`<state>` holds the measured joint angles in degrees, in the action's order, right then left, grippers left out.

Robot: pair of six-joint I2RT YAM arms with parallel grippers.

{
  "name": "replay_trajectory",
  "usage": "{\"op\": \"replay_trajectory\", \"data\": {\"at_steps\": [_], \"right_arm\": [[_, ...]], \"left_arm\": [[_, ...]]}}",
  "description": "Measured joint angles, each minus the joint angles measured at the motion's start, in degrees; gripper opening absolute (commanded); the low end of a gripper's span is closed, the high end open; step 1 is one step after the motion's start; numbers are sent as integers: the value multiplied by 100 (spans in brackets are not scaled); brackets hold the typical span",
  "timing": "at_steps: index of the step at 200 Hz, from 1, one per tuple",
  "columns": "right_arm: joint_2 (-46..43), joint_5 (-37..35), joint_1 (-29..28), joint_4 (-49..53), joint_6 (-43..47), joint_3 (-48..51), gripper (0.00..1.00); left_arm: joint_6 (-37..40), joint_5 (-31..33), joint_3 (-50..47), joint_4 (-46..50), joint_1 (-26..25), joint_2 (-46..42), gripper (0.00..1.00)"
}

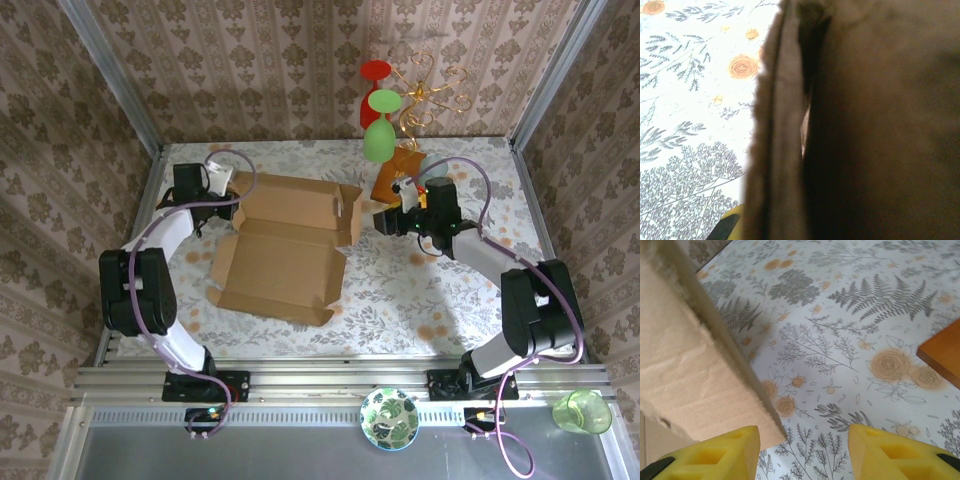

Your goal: Fold the paper box

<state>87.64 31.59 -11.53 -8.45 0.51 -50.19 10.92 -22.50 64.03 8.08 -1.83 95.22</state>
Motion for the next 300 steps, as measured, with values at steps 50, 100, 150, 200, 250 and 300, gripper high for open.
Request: {"op": "replay_trajectory", "data": {"at_steps": [50, 100, 150, 200, 250, 300], "right_arm": [[407, 2, -37, -31, 542, -179, 48], [660, 24, -299, 35, 765, -584, 44], [612, -7, -798, 76, 780, -632, 42], [608, -365, -1069, -11, 693, -562, 43], [444, -385, -1106, 24, 710, -468, 46], [170, -114, -1204, 455, 890, -470, 49]], "left_arm": [[94, -153, 101, -125, -7, 173, 0], [87, -136, 101, -149, -7, 225, 0], [44, -76, 101, -214, -90, 256, 0], [24, 20, 101, -256, -221, 256, 0], [0, 133, 101, -256, -229, 256, 0], [-20, 219, 101, -254, -262, 258, 0]]}}
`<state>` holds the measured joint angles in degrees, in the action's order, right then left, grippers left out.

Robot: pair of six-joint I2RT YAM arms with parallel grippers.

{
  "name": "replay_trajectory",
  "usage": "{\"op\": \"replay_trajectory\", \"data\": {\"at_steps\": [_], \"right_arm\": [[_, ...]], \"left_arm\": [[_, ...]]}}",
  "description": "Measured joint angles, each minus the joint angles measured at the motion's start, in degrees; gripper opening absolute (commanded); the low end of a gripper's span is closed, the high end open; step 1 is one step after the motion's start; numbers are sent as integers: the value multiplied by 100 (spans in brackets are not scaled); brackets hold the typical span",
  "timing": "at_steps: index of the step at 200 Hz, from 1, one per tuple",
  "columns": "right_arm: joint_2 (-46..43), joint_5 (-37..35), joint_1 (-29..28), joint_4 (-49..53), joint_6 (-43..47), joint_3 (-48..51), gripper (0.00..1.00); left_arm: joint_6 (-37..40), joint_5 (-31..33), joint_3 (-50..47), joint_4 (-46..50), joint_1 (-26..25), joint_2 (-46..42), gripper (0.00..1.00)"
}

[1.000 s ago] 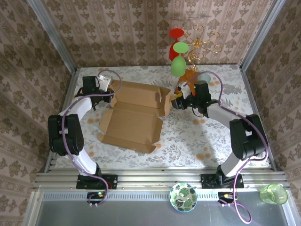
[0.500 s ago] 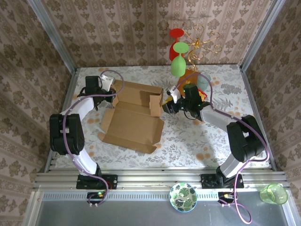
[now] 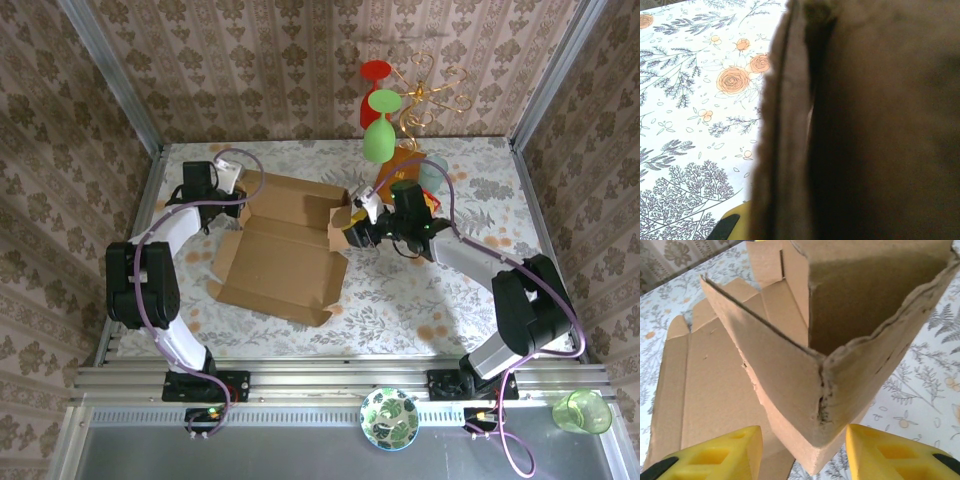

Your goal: Fold the paper box

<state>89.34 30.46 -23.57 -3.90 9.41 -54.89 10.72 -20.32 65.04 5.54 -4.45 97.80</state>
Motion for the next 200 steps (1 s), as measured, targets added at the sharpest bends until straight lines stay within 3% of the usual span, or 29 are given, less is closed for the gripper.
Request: {"op": "replay_trajectory", "data": {"at_steps": [83, 200], "right_arm": [[-63, -79, -103, 306, 136, 2, 49], [682, -1742, -393, -868, -645, -280, 48]], "left_arm": [[2, 66, 0, 20, -46, -2, 0], [-50, 216, -2, 13, -116, -2, 0]]}}
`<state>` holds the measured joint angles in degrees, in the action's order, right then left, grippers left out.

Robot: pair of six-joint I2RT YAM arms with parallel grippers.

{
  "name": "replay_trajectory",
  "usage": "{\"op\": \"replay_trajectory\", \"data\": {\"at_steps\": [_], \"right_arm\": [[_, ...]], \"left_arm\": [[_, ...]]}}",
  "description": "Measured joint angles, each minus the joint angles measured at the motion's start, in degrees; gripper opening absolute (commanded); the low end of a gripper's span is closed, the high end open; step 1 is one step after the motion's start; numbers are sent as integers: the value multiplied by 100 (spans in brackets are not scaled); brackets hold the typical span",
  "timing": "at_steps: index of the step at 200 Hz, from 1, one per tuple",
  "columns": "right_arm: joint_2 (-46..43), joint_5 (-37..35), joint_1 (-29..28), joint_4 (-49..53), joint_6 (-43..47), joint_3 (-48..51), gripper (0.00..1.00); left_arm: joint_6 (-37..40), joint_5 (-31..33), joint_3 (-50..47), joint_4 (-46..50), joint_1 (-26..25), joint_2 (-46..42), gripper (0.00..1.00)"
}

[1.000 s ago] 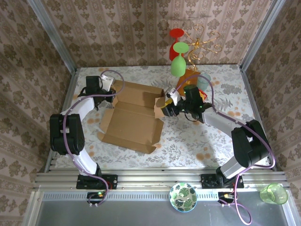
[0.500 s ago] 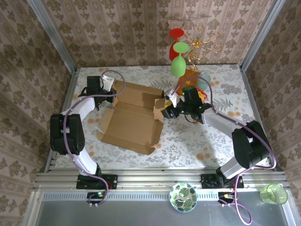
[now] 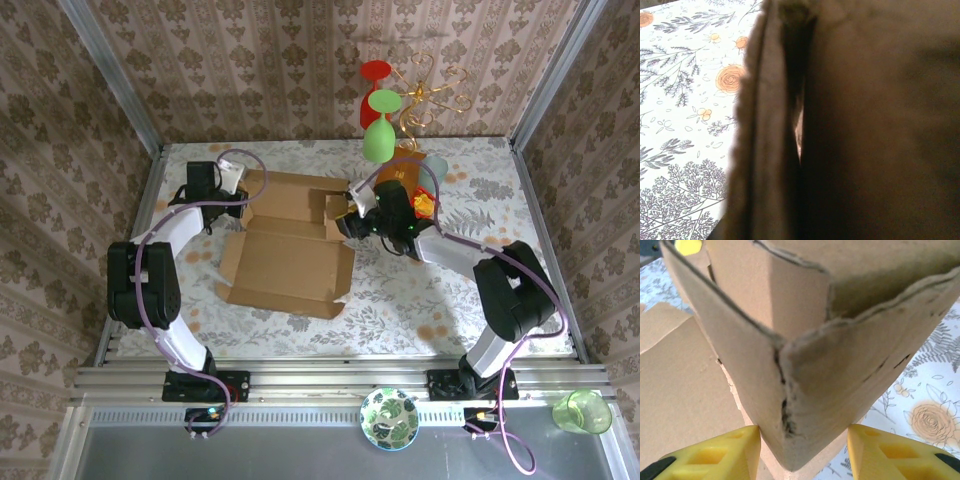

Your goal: Fold the paper box

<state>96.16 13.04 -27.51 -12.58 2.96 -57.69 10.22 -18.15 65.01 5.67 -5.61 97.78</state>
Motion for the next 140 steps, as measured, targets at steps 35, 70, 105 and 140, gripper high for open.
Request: {"op": "replay_trajectory", "data": {"at_steps": [35, 70, 105, 140], "right_arm": [[201, -745, -205, -133, -243, -186, 45], [437, -1648, -433, -323, -557, -313, 35], [693, -2229, -503, -739, -861, -330, 19], [866, -2669, -516, -896, -1115, -404, 0]], "left_arm": [[-42, 66, -2, -7, 0, 0, 0], [-103, 149, -39, -20, 0, 0, 0], [-166, 240, -61, -13, 2, -4, 0], [-245, 365, -92, 28, 0, -46, 0]]}}
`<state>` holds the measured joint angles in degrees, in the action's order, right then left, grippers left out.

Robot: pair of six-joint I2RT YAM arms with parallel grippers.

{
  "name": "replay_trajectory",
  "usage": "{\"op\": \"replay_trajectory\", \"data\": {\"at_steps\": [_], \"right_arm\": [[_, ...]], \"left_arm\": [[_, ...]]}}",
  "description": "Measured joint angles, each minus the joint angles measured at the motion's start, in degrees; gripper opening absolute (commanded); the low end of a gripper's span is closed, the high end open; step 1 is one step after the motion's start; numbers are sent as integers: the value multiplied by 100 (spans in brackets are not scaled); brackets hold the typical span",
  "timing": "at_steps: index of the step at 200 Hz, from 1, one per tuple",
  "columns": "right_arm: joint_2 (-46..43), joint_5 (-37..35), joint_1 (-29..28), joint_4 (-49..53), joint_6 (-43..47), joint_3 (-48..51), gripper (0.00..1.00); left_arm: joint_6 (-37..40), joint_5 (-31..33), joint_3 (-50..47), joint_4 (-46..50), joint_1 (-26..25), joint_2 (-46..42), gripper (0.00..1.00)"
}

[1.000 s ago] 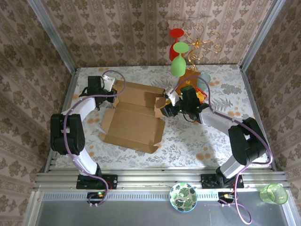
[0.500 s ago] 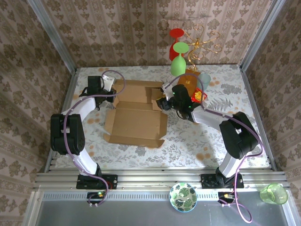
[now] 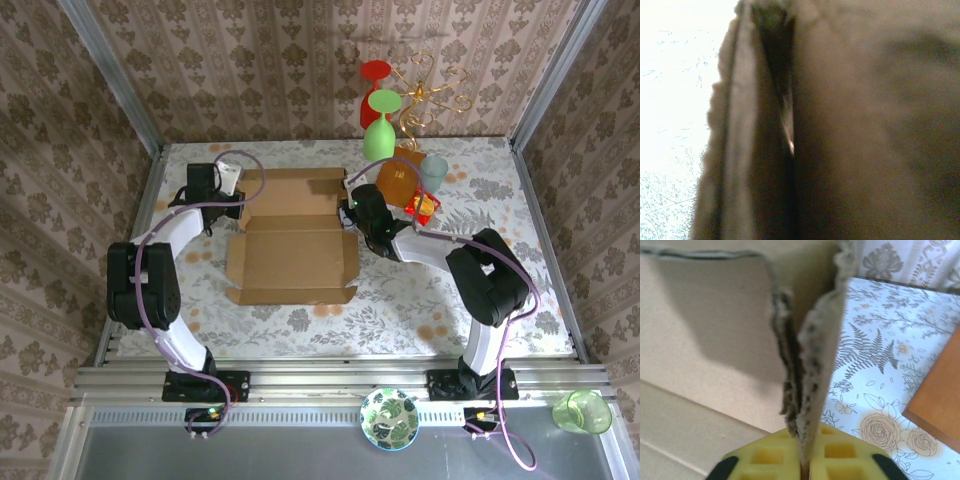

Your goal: Fold the paper box

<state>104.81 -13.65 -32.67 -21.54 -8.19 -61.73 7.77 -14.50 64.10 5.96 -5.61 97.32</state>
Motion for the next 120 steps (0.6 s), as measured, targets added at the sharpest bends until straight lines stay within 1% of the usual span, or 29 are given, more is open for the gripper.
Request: {"op": "replay_trajectory", "data": {"at_steps": [81, 120], "right_arm": [[291, -1075, -289, -203, -125, -160, 0], [365, -1803, -492, -125, -151, -330, 0]], "left_arm": [[-278, 439, -15, 70, -203, -118, 0], [-684, 820, -17, 107, -358, -146, 0]]}}
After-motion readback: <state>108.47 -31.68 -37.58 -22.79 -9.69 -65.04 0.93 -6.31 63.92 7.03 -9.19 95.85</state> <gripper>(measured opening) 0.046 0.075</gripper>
